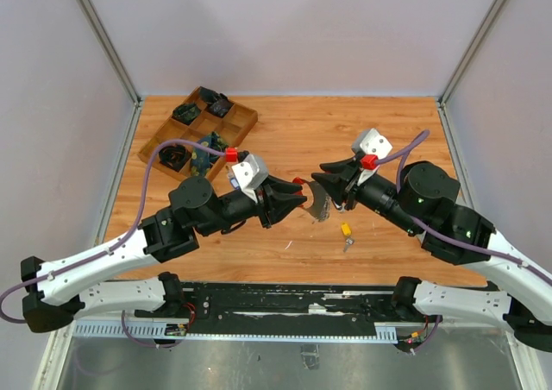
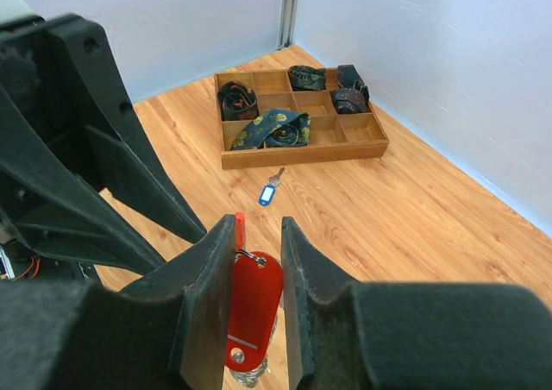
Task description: Put the keys on the keyring
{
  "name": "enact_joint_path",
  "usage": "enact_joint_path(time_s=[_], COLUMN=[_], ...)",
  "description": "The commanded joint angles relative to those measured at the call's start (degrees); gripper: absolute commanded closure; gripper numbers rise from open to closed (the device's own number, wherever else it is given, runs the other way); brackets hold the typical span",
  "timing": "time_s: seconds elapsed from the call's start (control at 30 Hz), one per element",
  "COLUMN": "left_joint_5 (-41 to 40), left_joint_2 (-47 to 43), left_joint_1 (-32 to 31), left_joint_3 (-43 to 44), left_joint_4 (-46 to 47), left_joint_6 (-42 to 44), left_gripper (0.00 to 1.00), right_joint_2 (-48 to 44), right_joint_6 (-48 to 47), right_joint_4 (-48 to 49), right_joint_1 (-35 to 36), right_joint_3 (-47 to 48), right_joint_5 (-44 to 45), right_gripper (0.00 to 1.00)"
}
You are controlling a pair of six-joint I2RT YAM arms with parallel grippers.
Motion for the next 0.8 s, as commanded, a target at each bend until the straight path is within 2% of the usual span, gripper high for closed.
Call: enact_joint_path(time_s=[0.0,0.27,0.5,0.53,0.57,0.6,0.77], left_joint_5=[-3.42,-3.49,-0.93,-0.44,0.04,0.53,4.45], left_joint_2=[-0.61,-5.48,-5.57,-5.28,-4.89,-4.56,-3.68], left_joint_1=[-0.52,-0.5,-0.46,-0.46,-0.5,-0.45,-0.48], left_joint_3=[-1.95,-3.37,-1.88,-1.73,-1.49,-1.3,-0.51], left_joint_4=[2.06,-1.76,-3.07,-2.99,-2.98,-2.98,-2.28], left_joint_6=[4.06,8.93,11.04,11.15,11.38,11.5,11.97], left_gripper=[0.64,0.51,0.42,0.3,0.22,0.19,0.17], right_joint_2=[-0.39,-2.31,-2.71,-2.71,-2.72,-2.72,-2.54], right_joint_6=[1.0,-2.84,-4.05,-4.06,-4.06,-4.02,-3.64], right_joint_4=[3.56,2.59,0.23,0.03,-0.13,-0.26,-0.8], right_joint_1=[1.12,1.11,1.13,1.12,1.13,1.18,1.11], right_joint_3=[3.0,3.88,5.77,5.97,6.19,6.37,7.01], right_joint_5=[-1.13,-11.23,-18.75,-19.5,-20.14,-20.92,-22.11], right_gripper=[0.99,0.99,0.99,0.99,0.99,0.99,0.99])
